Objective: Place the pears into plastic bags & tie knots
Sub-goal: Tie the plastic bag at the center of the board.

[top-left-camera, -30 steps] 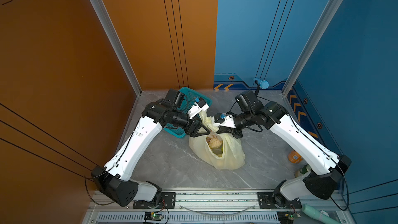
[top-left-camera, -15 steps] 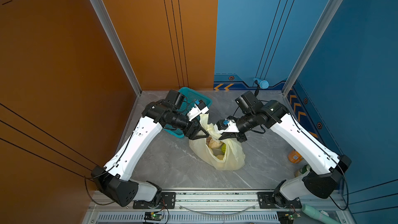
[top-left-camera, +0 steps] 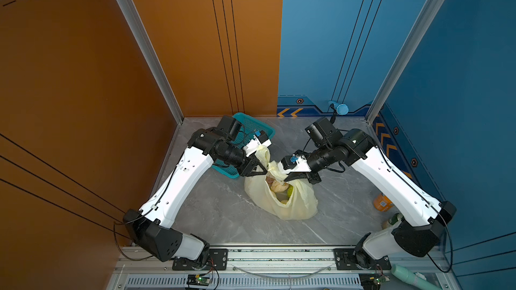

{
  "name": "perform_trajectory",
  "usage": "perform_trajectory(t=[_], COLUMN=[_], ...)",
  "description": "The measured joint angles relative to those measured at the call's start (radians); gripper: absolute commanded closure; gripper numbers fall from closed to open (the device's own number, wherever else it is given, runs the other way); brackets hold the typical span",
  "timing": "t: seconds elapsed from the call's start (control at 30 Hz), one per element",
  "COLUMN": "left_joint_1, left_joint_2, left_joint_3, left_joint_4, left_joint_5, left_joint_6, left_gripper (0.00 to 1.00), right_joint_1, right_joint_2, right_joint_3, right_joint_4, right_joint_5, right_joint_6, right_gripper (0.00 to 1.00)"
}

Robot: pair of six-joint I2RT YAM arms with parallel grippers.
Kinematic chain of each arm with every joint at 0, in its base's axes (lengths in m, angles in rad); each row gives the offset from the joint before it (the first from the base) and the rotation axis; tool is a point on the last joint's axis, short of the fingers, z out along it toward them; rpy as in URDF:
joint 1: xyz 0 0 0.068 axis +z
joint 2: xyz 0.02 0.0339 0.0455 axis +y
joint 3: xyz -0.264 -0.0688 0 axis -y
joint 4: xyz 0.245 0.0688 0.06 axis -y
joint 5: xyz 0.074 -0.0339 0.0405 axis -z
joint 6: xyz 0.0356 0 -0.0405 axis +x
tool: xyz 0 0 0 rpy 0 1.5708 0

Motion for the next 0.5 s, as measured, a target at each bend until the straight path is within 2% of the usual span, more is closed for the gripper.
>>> perform_trajectory(t=[0.07,0.13,0.23,0.33,0.4,0.5], left_joint_1=[-0.042,-0.072,-0.077,-0.055,-0.040,-0.030], left_joint_2=[0.034,0.062,0.068,0.037,0.006,-0.039], left_joint_3=[0.013,0.014,0.014,0.002,-0.016,-0.035], left_joint_4=[0.002,0.003,0.004,0.006,0.006,0.003], left_joint_5=[-0.012,-0.030,-0.058,-0.077,-0.077,-0.073], left_joint_6=[0.000,-0.001,0.000,-0.005,0.005,0.019], left_gripper=[0.72,0.66,0.44,0.26,0.20,0.16], right_joint_1=[0.021,0.042,0.052,0.053,0.053,0.053], right_joint_2=[0.014,0.036,0.062,0.077,0.080,0.081], right_joint_3=[0.014,0.035,0.056,0.059,0.059,0.071], right_joint_4=[0.002,0.003,0.004,0.015,0.030,0.042], right_joint_5=[0.011,0.047,0.116,0.194,0.238,0.287], right_joint_6=[0.001,0.010,0.031,0.065,0.093,0.134], right_gripper=[1.00,1.00,1.00,1.00,1.00,1.00])
